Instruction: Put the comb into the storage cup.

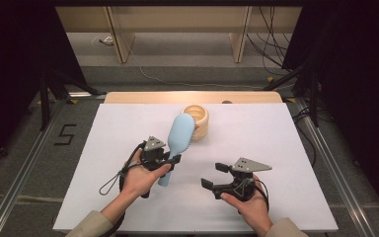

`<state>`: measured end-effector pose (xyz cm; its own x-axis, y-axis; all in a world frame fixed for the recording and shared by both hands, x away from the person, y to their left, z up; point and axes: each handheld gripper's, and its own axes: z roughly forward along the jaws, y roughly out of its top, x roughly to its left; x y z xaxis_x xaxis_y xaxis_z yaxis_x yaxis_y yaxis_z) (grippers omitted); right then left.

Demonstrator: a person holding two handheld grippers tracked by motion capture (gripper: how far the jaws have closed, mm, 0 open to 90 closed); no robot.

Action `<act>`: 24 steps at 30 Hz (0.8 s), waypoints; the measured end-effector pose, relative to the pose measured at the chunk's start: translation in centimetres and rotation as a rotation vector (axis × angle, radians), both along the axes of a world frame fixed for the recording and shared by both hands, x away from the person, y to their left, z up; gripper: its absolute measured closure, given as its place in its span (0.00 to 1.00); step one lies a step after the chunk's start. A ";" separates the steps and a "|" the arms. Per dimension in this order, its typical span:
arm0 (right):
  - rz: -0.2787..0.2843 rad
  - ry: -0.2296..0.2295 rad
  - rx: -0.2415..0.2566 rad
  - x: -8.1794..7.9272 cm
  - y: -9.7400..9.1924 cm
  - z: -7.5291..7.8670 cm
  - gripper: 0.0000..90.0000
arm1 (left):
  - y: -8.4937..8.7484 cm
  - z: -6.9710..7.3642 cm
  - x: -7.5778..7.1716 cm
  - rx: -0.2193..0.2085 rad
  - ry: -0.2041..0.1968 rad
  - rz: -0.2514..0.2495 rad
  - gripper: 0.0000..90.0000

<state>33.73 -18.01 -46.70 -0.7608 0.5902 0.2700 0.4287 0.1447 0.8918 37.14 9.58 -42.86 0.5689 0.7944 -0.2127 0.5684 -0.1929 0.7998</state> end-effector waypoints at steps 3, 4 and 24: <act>0.002 0.001 0.001 0.0 0.3 0.0 0.18 | -0.1 0.0 -0.1 0.001 -0.003 0.000 0.77; 0.001 0.002 0.000 0.0 0.4 0.0 0.18 | -0.1 0.0 -0.1 0.000 -0.003 -0.001 0.77; 0.013 0.020 0.007 0.3 2.4 -0.4 0.18 | -1.0 -0.1 -0.5 -0.018 -0.023 -0.010 0.77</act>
